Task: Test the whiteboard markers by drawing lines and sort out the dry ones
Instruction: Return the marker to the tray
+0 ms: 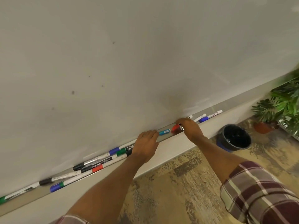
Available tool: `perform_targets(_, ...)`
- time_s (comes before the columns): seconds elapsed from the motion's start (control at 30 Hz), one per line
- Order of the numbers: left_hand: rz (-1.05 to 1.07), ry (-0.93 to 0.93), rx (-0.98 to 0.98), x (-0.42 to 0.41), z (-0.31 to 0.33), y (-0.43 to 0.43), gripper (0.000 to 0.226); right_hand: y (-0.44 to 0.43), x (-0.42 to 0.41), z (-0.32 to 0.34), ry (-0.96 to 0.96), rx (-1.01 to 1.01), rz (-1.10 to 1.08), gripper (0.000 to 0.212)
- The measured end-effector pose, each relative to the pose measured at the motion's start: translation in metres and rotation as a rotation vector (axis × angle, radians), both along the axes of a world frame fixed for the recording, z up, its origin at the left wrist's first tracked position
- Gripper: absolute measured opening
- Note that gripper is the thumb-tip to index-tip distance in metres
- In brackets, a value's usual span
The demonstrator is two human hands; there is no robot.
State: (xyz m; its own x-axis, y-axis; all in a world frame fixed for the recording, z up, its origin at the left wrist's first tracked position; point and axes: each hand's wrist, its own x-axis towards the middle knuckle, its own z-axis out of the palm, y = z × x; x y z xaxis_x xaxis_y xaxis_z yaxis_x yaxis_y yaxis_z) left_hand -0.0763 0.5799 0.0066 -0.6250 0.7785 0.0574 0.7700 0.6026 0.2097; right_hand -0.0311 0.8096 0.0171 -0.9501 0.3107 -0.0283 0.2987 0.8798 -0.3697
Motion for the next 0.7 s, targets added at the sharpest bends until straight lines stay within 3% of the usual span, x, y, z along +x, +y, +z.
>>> perform_targets(0.2,0.071,-0.026,-0.032,0.006,-0.007,-0.004,0.051,-0.015,0.005,-0.014,0.201,0.071,-0.07,0.029)
perform_targets(0.33,0.176,-0.039,-0.109,0.017,-0.019,-0.014,0.059,-0.047,0.015,-0.031,0.253,0.157,0.055,0.039)
perform_targets(0.53,0.314,-0.054,-0.229,0.032,-0.038,-0.042,0.073,-0.092,0.024,-0.056,0.05,0.23,0.22,0.064)
perform_targets(0.7,0.331,-0.067,-0.235,0.035,-0.057,-0.07,0.073,-0.121,0.022,-0.066,-0.031,0.263,0.23,0.069)
